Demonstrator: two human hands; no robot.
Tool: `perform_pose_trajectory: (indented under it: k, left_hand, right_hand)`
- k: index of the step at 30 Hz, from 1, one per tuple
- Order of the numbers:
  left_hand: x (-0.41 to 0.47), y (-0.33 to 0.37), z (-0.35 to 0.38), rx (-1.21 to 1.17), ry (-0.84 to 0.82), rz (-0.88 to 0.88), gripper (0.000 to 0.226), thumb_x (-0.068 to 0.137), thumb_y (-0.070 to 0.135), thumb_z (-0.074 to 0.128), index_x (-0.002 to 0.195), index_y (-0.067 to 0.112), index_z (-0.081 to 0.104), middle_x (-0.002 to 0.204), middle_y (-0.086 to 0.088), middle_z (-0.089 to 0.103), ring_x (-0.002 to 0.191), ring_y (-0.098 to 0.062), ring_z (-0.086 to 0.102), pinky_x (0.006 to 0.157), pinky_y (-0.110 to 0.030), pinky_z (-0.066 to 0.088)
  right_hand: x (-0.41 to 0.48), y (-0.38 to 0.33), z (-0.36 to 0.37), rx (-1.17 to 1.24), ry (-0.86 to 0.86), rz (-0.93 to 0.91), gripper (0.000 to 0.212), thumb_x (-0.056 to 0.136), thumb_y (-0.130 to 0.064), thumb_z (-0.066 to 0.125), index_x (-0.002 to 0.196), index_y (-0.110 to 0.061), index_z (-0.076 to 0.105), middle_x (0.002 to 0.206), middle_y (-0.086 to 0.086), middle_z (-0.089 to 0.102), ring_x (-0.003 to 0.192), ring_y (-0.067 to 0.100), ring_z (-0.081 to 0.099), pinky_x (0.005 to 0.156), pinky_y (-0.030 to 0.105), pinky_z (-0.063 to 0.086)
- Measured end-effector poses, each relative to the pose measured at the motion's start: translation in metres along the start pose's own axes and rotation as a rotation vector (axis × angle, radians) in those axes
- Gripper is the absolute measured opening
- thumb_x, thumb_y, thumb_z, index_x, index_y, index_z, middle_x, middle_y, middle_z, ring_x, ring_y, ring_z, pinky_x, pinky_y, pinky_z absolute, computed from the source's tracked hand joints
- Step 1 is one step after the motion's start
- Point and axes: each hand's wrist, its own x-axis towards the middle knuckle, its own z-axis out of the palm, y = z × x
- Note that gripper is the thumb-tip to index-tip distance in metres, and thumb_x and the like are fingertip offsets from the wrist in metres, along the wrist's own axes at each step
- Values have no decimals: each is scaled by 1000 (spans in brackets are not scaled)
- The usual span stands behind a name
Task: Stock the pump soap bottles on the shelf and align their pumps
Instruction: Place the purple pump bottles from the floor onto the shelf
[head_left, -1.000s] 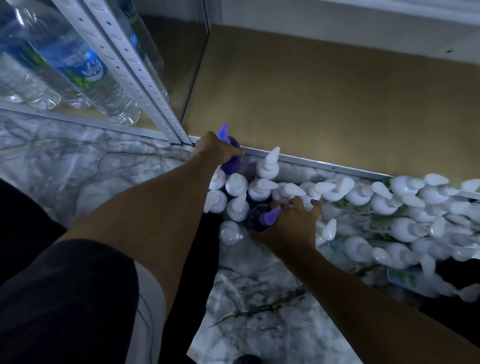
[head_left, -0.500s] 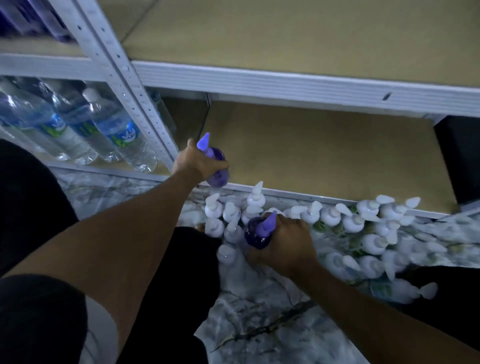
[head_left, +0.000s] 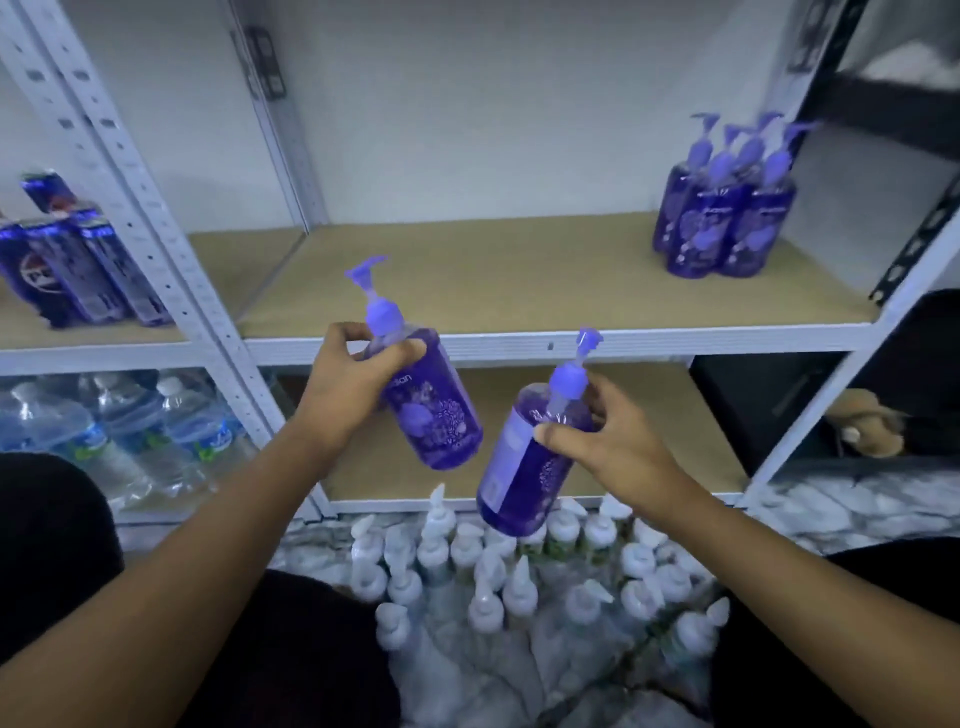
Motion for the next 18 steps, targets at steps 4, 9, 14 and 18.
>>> perform_pose_trajectory:
  k: [4,9,14,18]
  left_hand:
    - [-15,2,45,-345,-133,-103,56,65,44,80,109,12,70,95,-7,70,80,-20,66,75,-35,57]
    - [-28,-18,88,-437,-232,-359,52,66,64,81,90,19,73,84,-7,69,75,-25,66,85,-48,55]
    - [-33,-25,119,-388,-357,-432,40,78,58,66,83,19,72,75,-4,67,64,-18,64,70,-34,56]
    - [-26,-26,131,-291,-446,-459,50,80,62,62,98,16,72,92,-13,69,80,-26,67,77,-37,57]
  right_hand:
    - [1,-28,-36,211,43,62,53,60,-36,79,107,-13,70,93,1,75,81,16,69,73,29,51]
    - [-11,-19,-59,489,21,272,19,78,-44,73,77,-25,73,75,4,69,65,19,66,67,32,53]
    - [-12,-8,-62,557,48,344,44,75,-48,70,107,-18,65,82,2,70,71,16,68,70,34,57]
    - [-5,-4,-62,501,12,390,64,76,-55,75,126,-17,62,108,10,73,96,25,71,92,47,57]
